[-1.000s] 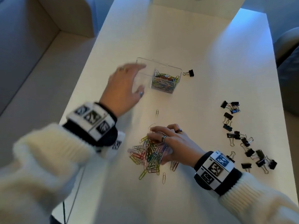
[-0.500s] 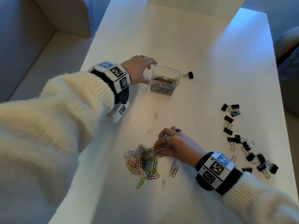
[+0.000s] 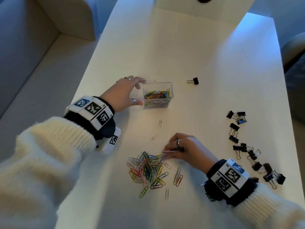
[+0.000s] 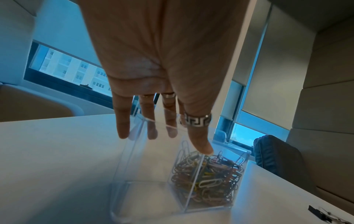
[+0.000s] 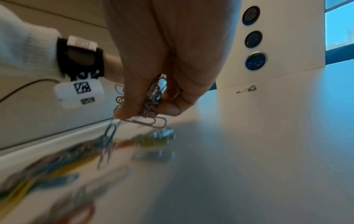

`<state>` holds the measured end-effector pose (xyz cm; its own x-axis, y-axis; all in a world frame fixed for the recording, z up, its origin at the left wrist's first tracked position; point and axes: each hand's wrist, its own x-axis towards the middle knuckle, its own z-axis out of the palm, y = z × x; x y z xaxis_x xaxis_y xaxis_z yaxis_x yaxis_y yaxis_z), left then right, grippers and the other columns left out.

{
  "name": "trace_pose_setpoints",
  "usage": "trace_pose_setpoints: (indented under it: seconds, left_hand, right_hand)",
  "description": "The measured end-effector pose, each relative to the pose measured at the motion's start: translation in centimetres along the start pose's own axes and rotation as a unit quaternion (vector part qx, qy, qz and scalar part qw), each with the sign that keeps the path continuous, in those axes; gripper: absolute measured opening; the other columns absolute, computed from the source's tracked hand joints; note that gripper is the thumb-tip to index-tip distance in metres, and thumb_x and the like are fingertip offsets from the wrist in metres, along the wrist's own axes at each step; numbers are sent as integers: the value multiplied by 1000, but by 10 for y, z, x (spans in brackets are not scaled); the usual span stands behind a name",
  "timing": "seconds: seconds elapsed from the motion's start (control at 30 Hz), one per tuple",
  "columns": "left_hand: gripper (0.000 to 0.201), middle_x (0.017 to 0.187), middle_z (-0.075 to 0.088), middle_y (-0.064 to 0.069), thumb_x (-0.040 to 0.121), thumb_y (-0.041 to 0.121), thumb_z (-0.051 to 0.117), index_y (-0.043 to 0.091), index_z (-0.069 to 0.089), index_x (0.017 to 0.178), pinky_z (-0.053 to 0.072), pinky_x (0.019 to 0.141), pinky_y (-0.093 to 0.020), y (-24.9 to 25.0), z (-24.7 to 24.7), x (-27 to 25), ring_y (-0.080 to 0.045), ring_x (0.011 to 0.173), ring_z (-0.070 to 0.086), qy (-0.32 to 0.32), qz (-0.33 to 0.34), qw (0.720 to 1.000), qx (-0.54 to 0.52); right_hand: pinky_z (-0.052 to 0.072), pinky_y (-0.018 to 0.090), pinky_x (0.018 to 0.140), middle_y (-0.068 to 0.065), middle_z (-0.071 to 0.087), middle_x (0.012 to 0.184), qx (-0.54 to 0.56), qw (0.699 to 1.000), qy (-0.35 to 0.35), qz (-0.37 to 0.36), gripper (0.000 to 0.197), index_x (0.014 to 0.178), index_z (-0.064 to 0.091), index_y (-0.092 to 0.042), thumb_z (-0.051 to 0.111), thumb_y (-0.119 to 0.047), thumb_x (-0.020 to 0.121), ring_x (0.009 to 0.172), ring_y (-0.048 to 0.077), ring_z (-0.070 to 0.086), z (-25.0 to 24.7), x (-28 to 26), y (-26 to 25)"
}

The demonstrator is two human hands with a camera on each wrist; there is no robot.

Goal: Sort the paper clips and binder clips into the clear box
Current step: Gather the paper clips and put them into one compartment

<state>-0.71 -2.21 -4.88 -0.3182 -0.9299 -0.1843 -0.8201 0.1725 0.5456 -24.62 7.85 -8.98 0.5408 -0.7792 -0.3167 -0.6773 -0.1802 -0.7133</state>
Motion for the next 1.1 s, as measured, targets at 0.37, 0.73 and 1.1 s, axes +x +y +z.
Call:
trace_pose_setpoints:
  seconds: [0.37, 0.73, 1.1]
  left_hand:
    - [67, 121, 52, -7, 76, 22, 72, 19, 40, 135, 34, 97, -33, 1, 9, -20, -27, 109, 46, 6, -23, 999, -30]
    - [64, 122, 52, -5, 79, 26, 70, 24, 38, 135, 33, 99, -35, 0, 10, -24, -25, 112, 43, 3, -30, 999, -42]
    - [65, 121, 51, -5, 78, 24, 70, 22, 38, 134, 34, 98, -35, 2, 10, -24, -25, 111, 43, 2, -44, 998, -53]
  right_hand:
    - [34, -1, 67, -10, 53, 80, 23, 973, 220, -65, 20, 94, 73, -20, 73, -20, 74, 69, -5, 50, -74, 69, -61]
    - [48, 29, 84, 4, 64, 106, -85, 964, 247, -57, 30, 110, 66, -14, 66, -22, 81, 90, 20, 61, -49, 75, -50]
    - [17, 38, 96, -9, 54, 124, -324, 933, 135, -79, 38, 121, 56, -27, 59, -37, 84, 120, 19, 39, -56, 72, -34]
